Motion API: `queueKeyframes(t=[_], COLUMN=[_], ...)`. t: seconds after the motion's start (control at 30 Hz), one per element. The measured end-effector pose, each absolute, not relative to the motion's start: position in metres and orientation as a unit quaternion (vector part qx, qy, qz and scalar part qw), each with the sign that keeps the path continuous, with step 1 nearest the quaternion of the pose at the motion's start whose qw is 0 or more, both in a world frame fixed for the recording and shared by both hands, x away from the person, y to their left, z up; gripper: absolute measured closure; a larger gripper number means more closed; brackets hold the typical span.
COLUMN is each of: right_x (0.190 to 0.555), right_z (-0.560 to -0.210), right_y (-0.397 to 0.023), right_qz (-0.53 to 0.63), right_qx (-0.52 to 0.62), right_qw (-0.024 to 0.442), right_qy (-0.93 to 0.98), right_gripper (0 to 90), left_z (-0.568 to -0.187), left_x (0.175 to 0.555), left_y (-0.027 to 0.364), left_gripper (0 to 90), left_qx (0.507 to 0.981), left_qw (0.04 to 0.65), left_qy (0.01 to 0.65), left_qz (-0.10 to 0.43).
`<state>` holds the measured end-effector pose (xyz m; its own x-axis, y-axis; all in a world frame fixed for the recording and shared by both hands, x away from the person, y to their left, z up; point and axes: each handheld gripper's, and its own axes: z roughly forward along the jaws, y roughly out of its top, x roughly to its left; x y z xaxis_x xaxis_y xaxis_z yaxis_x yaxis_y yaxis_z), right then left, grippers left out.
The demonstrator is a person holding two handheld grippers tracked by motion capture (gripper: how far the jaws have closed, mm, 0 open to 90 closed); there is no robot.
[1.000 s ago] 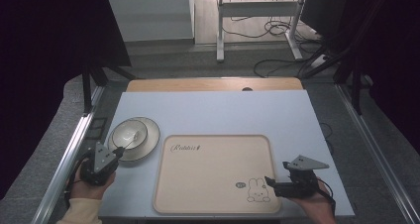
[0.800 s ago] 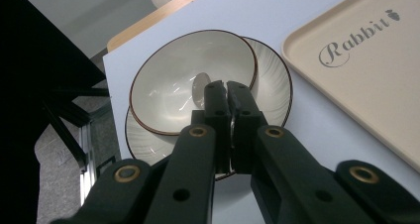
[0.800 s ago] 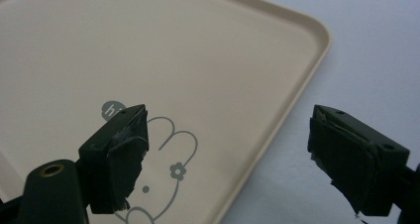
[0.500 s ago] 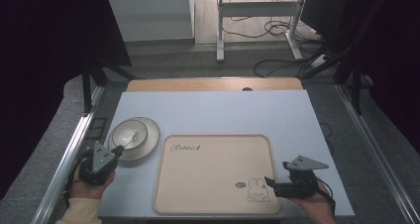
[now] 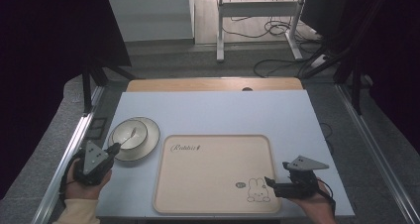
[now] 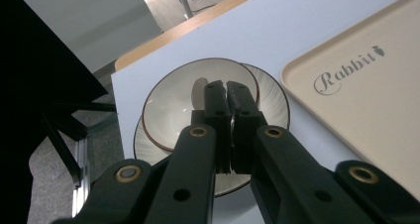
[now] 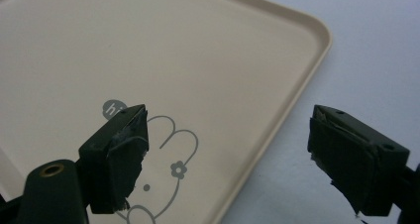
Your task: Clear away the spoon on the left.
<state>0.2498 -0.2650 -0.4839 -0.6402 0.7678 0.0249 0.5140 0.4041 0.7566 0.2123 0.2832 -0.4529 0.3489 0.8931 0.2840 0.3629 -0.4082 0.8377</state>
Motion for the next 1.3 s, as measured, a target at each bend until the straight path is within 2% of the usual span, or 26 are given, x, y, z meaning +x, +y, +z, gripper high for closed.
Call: queueKeyframes(t=[1.3], right_x=[0.253], right_z=[-0.486], right_y=[-0.265], right_qz=[0.371], right_qx=[0.387], right_qw=[0.172], right_qy=[0.826], right_gripper=[16.2], left_z=[-0.427], left_x=[0.197], left_y=[0.270], left_gripper=[89.2], left_qx=[0.733], left_qw=[0.393], left_qy=[0.392], left_qz=[0.393])
